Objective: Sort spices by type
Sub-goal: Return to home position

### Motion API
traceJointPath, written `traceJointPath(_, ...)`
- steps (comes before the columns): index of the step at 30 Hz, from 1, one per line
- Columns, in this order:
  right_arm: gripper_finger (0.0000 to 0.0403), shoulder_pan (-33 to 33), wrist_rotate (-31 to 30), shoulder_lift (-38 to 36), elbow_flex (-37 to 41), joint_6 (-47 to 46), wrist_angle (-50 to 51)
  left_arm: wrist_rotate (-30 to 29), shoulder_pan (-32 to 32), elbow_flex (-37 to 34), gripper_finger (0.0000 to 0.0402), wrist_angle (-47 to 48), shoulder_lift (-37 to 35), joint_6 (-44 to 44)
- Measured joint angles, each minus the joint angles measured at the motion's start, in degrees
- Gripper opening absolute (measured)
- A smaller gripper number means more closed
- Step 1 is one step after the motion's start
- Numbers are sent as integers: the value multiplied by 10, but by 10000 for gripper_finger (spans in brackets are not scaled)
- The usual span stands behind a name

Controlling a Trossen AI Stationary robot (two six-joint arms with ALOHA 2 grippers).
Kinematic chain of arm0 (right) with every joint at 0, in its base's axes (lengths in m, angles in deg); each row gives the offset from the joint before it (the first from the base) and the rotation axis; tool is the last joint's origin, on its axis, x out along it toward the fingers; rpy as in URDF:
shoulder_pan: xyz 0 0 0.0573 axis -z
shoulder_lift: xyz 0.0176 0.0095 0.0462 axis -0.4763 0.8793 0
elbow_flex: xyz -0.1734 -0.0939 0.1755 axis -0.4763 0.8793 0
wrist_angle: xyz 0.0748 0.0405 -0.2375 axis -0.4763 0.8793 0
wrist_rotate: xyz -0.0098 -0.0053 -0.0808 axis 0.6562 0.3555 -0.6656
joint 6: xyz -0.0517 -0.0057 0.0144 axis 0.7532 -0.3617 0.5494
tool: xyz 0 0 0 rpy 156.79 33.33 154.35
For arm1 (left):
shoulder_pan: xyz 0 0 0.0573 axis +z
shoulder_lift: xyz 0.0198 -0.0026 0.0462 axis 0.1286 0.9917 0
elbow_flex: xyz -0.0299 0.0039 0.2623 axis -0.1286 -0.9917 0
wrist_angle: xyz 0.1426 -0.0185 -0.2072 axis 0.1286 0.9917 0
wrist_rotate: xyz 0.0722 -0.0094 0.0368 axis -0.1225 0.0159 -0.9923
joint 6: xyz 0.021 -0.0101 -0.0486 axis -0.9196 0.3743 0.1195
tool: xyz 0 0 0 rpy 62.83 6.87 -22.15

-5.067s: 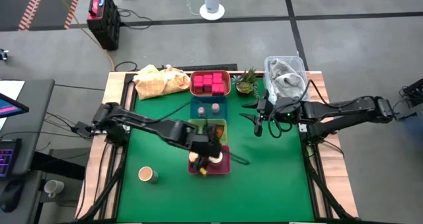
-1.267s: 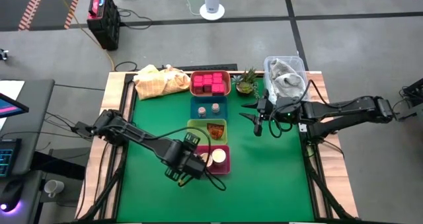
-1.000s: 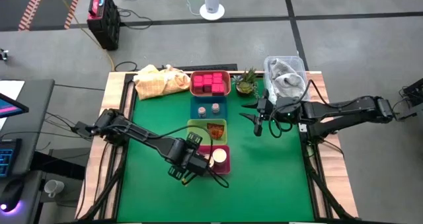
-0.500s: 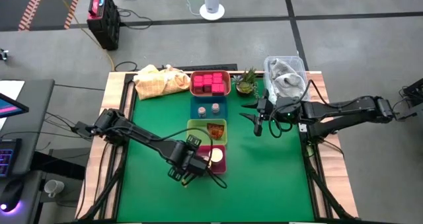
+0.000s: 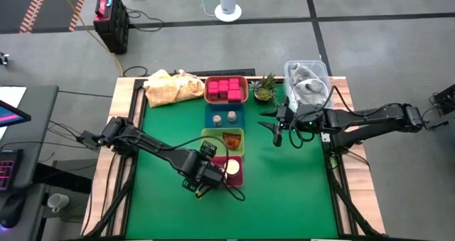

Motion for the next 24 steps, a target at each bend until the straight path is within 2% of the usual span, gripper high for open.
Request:
traceJointPath(2, 182, 0, 0, 0, 0, 0, 1, -21, 0, 8, 368, 19, -7, 16)
traceJointPath(5, 182, 0, 0, 0, 0, 0, 2, -24, 2, -4, 362, 6, -39, 42)
traceJointPath(12, 180, -29, 9, -27, 40, 27, -17, -17, 4, -109, 352, -114, -155, 73)
traceJointPath(15, 173, -31, 7, -85, 72, 28, -45, -26, 5, -180, 352, -184, -225, 96)
traceJointPath(24, 158, -48, 5, -318, 179, 1, -34, -51, 12, -442, 351, -429, -412, 125)
